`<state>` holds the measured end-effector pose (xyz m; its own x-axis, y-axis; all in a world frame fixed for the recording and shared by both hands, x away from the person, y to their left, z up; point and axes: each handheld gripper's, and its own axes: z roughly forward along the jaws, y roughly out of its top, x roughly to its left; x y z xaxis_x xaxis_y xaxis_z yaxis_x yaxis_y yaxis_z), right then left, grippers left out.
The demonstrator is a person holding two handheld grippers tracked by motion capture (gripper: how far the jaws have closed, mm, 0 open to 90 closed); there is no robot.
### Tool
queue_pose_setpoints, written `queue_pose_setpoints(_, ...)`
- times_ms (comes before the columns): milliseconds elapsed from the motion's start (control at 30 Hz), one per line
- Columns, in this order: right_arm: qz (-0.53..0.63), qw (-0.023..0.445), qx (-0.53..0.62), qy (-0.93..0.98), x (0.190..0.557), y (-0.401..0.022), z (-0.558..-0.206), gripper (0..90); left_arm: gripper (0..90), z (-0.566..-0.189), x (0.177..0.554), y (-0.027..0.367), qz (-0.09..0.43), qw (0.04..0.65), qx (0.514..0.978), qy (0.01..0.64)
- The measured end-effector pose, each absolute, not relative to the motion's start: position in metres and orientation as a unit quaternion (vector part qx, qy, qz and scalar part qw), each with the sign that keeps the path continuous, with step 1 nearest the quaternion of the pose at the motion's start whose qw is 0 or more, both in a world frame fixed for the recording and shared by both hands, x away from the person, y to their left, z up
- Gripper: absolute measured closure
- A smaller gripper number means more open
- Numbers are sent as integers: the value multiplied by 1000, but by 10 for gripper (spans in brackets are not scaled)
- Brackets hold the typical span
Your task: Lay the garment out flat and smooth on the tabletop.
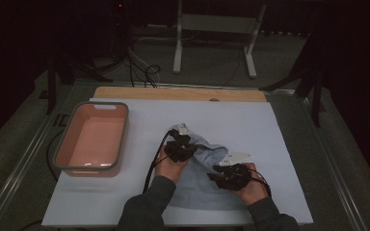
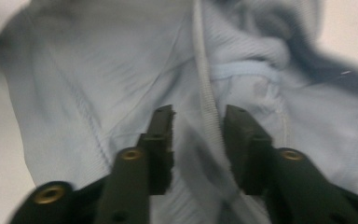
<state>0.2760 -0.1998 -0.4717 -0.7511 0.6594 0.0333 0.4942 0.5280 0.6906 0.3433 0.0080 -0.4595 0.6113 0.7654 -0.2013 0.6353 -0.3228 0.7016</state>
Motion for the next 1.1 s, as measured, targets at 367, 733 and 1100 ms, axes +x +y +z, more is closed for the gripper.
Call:
queue_pose_setpoints(367,380,160,402,817,297,-242,-447,529,874,-458,341,16,81,392,807,434)
queue_pose_setpoints(733,355,169,426,815,320,-244,-456,627,874,-454,338,22,81,399,805,432)
queue_pose_setpoints(1100,328,168,427,826,337,-225,-474,602,873,-451,335,30,73,420,801,420)
